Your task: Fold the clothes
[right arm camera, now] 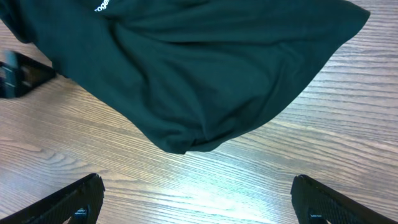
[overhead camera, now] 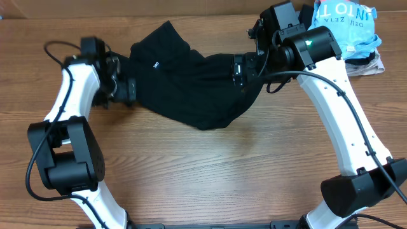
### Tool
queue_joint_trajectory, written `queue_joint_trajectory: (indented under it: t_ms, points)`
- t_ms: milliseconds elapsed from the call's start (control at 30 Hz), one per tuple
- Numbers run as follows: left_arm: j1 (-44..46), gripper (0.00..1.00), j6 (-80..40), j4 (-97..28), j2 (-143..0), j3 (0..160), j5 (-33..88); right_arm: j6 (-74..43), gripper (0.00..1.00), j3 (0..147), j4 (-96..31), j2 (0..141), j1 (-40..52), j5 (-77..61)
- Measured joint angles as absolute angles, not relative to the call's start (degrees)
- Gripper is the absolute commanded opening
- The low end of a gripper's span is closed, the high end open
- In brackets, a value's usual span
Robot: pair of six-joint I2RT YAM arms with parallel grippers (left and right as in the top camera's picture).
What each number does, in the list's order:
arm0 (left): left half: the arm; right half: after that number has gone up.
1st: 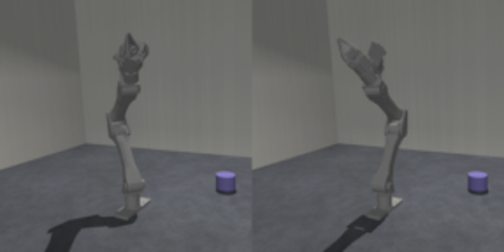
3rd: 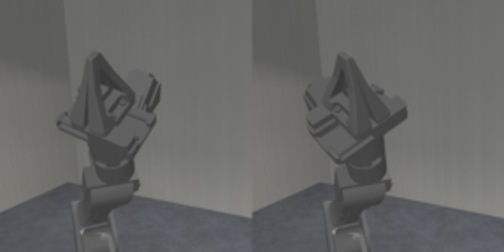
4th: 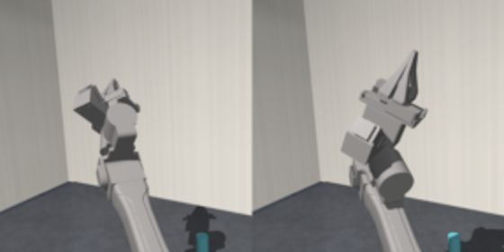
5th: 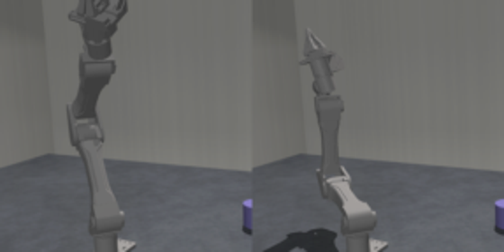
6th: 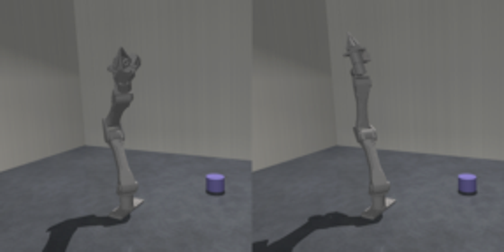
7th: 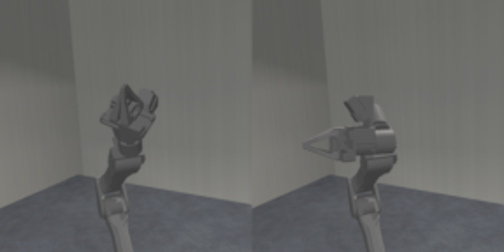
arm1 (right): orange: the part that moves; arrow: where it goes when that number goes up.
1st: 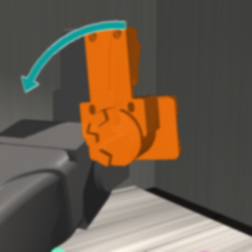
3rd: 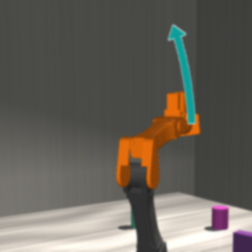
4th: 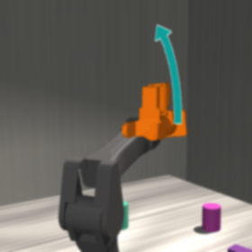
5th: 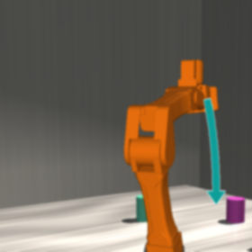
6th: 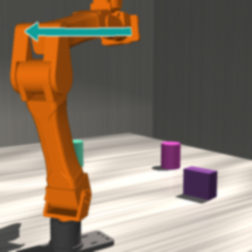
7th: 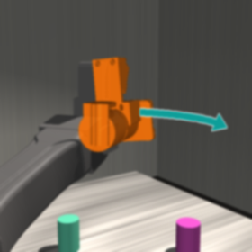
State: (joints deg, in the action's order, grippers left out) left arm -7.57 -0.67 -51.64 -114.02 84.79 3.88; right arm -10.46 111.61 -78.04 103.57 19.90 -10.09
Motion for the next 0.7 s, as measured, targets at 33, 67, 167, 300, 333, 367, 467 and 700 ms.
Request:
queue_joint_trajectory:
  t_ms: [33,67,167,300,333,367,467,700]
  points:
    - [-7.57,0.91,0.01,-49.23,-114.02,82.43,3.97,-10.48,1.00,111.61,-78.04,103.57,19.90,-10.07]
    - [-7.57,0.89,0.75,-46.85,-114.02,80.62,4.14,-10.48,1.00,111.59,-78.06,103.57,19.90,-10.07]
    - [-7.57,0.84,3.68,-40.32,-114.02,76.36,4.67,-10.50,1.00,111.57,-78.00,103.57,19.90,-10.04]
    - [-7.57,0.70,7.09,-34.59,-114.02,74.00,5.13,-10.50,1.00,111.57,-77.97,103.57,19.90,-10.04]
    - [-7.57,0.63,7.64,-33.58,-114.04,73.82,5.19,-10.48,1.00,111.57,-78.00,103.57,19.90,-10.04]
    - [-7.57,0.55,8.03,-32.71,-114.02,73.71,5.28,-10.50,1.00,111.57,-78.00,103.57,19.90,-10.04]
    - [-7.57,0.24,9.41,-29.76,-114.02,73.54,5.48,-10.50,1.00,111.57,-77.97,103.57,19.90,-10.04]
    - [-7.51,0.04,11.97,-27.29,-114.04,73.54,5.61,-10.46,1.00,111.57,-77.54,103.57,19.90,-10.02]
